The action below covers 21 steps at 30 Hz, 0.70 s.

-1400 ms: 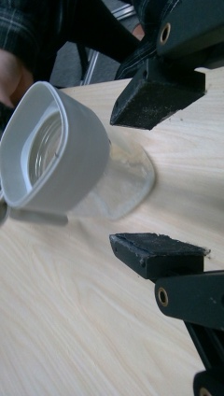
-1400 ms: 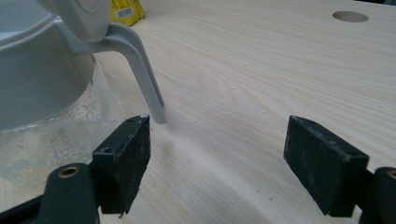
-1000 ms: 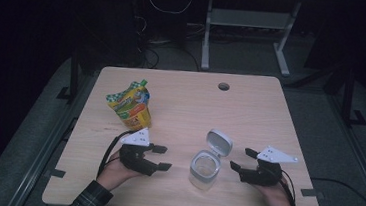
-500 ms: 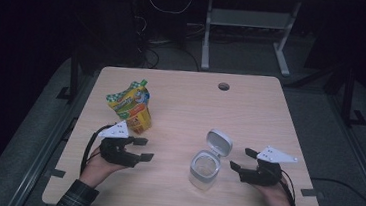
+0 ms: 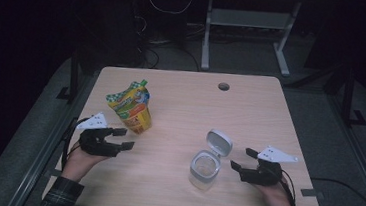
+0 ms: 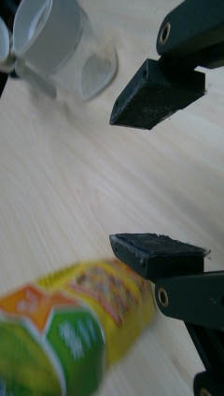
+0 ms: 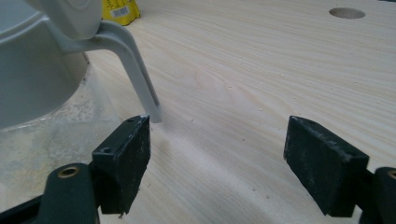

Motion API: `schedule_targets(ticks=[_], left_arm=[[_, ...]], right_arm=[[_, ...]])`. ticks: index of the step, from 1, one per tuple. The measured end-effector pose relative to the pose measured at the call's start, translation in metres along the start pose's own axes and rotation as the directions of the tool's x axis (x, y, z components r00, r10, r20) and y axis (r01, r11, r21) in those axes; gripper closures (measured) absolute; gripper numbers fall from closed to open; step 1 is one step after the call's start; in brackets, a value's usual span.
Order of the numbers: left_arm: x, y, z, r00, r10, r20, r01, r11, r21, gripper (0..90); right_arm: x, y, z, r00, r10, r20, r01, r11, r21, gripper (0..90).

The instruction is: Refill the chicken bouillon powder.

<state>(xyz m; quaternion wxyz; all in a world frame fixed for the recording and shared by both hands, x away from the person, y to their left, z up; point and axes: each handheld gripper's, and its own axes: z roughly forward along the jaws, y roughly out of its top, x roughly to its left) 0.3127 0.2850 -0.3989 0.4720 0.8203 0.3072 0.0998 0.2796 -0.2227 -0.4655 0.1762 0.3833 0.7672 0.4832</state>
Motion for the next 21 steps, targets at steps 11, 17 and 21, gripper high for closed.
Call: schedule_targets(ticks=[11,17,21], left_arm=[[0.032,0.003,-0.021,0.9947,-0.042,-0.094,0.038,0.9985,-0.039,31.5],[0.051,0.019,-0.016,0.9912,-0.038,-0.127,0.029,0.9971,-0.070,22.3],[0.057,0.024,-0.013,0.9912,-0.034,-0.128,0.024,0.9966,-0.078,22.1]], right_arm=[[0.001,0.000,0.002,1.0000,-0.002,-0.004,0.002,1.000,0.007,22.4],[0.001,0.000,0.003,1.0000,-0.003,-0.003,0.003,1.000,0.011,22.4],[0.000,0.000,0.003,1.0000,-0.001,-0.001,0.001,1.000,0.012,22.4]])
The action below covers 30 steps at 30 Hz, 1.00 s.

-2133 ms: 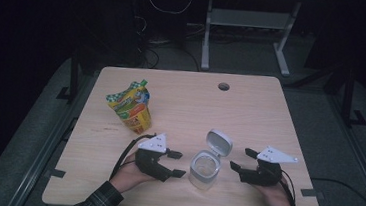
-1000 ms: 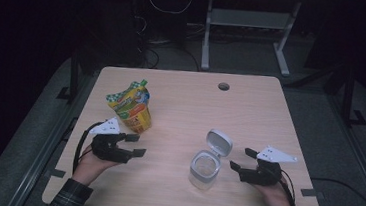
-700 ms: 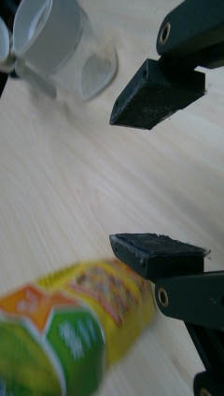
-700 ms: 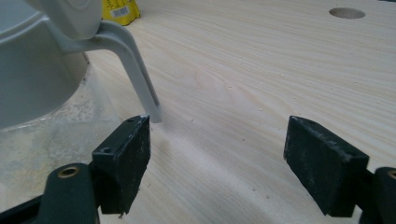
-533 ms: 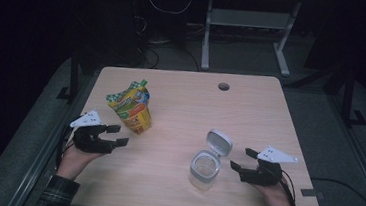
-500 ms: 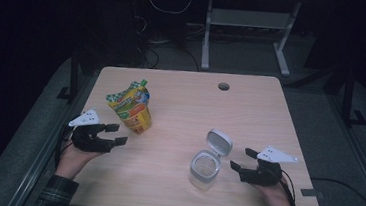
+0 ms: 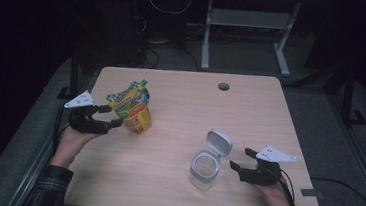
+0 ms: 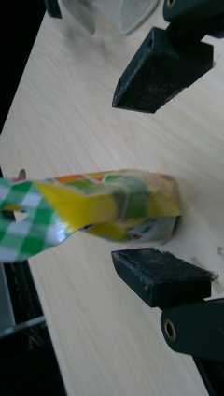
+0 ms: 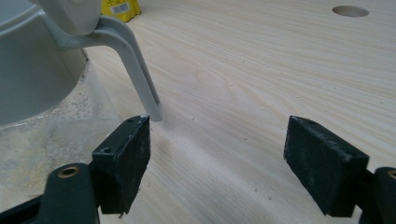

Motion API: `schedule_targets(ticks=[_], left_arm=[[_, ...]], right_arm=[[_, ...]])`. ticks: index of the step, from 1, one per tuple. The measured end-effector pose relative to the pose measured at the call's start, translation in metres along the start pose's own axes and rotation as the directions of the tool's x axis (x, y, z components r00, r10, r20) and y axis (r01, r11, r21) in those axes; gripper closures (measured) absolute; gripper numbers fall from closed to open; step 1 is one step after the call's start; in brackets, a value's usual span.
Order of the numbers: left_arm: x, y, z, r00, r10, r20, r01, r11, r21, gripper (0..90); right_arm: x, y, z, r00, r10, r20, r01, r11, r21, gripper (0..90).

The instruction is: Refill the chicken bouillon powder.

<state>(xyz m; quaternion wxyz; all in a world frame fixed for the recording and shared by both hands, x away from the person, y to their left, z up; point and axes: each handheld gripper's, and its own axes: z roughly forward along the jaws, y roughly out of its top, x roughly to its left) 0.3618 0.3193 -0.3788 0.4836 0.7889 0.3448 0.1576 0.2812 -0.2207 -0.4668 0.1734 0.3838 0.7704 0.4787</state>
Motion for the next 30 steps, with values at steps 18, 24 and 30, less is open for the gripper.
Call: schedule_targets(ticks=[18,24,30], left_arm=[[0.011,0.009,0.028,0.9995,0.023,0.022,-0.023,0.9997,-0.006,61.5],[0.007,0.013,0.027,0.9984,0.047,0.030,-0.046,0.9980,-0.042,81.5],[0.000,0.014,0.028,0.9955,0.065,0.070,-0.060,0.9961,-0.065,86.6]], right_arm=[[0.000,0.000,0.000,1.0000,-0.003,0.002,0.003,1.000,0.002,22.4],[0.001,0.000,0.000,1.0000,-0.007,-0.001,0.007,1.000,0.005,22.4],[0.001,0.000,0.000,1.0000,-0.009,-0.002,0.009,1.000,0.007,22.4]])
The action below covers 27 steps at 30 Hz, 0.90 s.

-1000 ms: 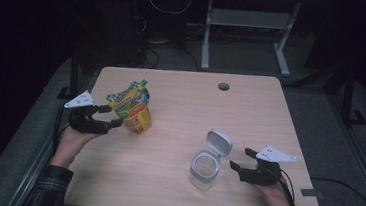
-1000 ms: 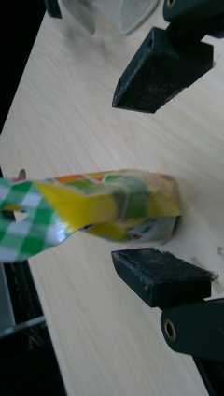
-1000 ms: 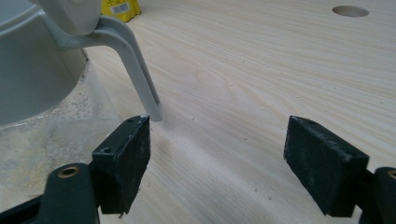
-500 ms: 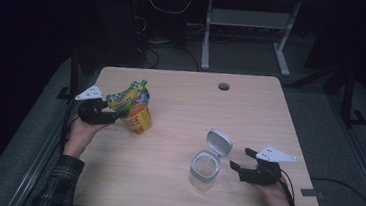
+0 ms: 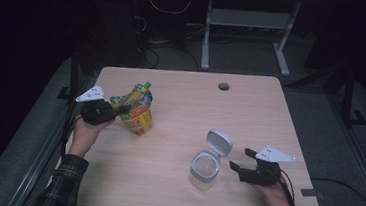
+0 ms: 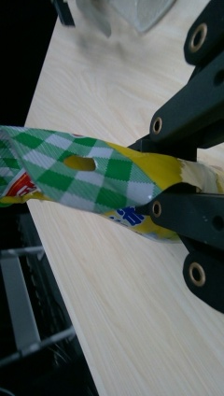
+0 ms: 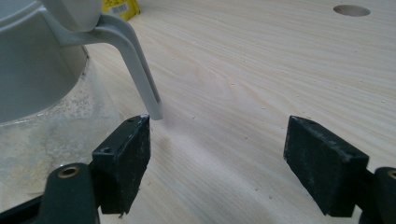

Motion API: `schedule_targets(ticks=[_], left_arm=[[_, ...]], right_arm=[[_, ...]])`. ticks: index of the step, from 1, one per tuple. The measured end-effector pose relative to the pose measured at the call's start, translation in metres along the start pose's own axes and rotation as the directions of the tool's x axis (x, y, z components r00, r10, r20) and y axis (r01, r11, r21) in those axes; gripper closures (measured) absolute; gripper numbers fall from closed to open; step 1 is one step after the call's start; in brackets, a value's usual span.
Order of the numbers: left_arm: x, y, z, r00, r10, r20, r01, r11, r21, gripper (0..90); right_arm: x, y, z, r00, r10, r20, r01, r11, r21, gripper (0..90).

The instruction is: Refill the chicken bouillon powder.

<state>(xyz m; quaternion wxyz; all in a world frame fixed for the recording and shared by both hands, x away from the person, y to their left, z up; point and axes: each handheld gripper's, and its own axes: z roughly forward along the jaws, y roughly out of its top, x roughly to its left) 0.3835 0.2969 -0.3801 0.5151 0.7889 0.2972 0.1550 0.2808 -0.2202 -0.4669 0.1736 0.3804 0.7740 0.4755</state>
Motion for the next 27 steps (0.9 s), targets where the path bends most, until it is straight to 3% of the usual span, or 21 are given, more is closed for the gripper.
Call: schedule_targets(ticks=[3,8,18,22,27], left_arm=[[-0.006,0.002,0.002,0.9997,0.020,0.012,-0.020,0.9998,-0.009,88.1],[-0.013,0.006,0.004,0.9980,0.005,0.062,-0.004,0.9998,-0.022,89.5],[-0.030,0.012,0.001,0.9868,-0.003,0.162,0.005,0.9999,-0.014,90.0],[-0.037,0.014,0.000,0.9822,-0.005,0.188,0.008,0.9999,-0.015,90.0],[-0.049,0.018,-0.004,0.9762,0.007,0.217,-0.008,1.0000,0.004,90.0]], right_arm=[[0.000,0.000,0.000,1.0000,0.000,-0.001,0.000,1.000,-0.001,22.4],[0.000,0.000,0.000,1.0000,0.000,-0.001,0.000,1.000,-0.003,22.4],[0.000,0.001,-0.006,0.9999,0.004,0.012,-0.003,1.000,-0.009,23.8],[0.001,0.003,-0.013,0.9993,0.034,0.013,-0.034,0.999,-0.016,30.6],[0.009,0.011,-0.029,0.9995,0.028,-0.012,-0.028,1.000,-0.007,56.5]])
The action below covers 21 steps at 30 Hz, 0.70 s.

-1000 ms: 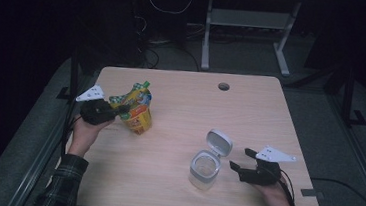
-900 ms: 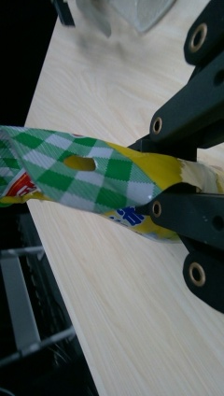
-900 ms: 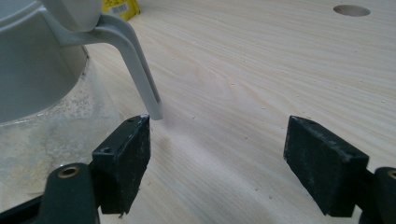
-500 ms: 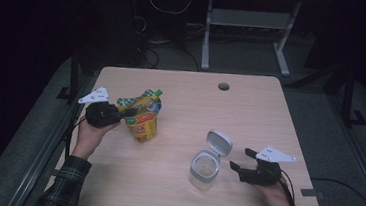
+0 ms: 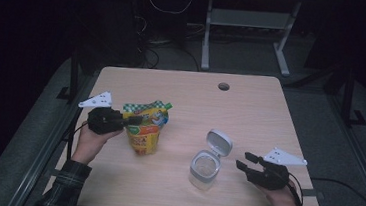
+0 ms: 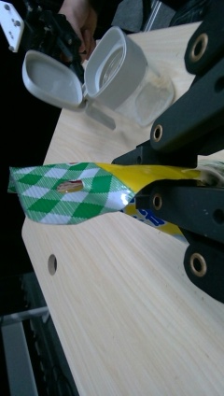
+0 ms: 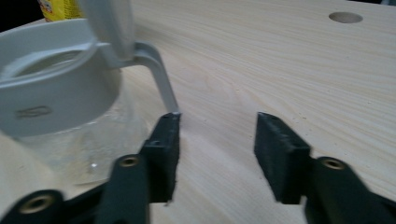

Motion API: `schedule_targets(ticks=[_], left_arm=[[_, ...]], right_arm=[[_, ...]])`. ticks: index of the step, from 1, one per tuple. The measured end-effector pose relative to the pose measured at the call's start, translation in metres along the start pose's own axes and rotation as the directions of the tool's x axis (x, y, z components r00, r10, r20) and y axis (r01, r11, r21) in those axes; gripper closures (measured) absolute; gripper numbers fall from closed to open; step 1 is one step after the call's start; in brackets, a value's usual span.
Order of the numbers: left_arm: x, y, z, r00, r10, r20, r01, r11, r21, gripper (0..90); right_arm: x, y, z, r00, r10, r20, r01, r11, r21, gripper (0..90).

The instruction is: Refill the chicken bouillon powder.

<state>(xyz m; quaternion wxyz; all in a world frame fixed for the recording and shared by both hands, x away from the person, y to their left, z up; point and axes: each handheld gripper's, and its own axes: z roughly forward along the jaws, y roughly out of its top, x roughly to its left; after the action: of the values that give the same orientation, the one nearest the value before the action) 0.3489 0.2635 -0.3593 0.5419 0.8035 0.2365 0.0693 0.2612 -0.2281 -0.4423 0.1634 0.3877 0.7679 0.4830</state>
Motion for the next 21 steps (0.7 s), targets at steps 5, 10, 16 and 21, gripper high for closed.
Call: schedule_targets(ticks=[5,10,16,21], left_arm=[[-0.007,0.001,-0.002,0.9999,-0.002,0.013,0.001,1.0000,0.006,90.0],[-0.013,0.005,-0.006,0.9990,-0.013,0.042,0.013,0.9998,-0.017,90.0],[-0.020,0.011,-0.010,0.9978,-0.011,0.066,0.014,0.9993,-0.035,90.0],[-0.026,0.018,-0.012,0.9967,0.000,0.081,0.003,0.9992,-0.039,90.0]], right_arm=[[0.008,0.005,-0.007,0.9995,-0.005,-0.030,0.006,1.000,0.029,80.2],[0.022,0.014,-0.015,0.9937,-0.042,-0.104,0.046,0.998,0.041,89.8],[0.034,0.023,-0.021,0.9849,-0.070,-0.158,0.074,0.997,0.014,89.8],[0.049,0.032,-0.020,0.9735,-0.103,-0.204,0.104,0.995,-0.009,89.8]])
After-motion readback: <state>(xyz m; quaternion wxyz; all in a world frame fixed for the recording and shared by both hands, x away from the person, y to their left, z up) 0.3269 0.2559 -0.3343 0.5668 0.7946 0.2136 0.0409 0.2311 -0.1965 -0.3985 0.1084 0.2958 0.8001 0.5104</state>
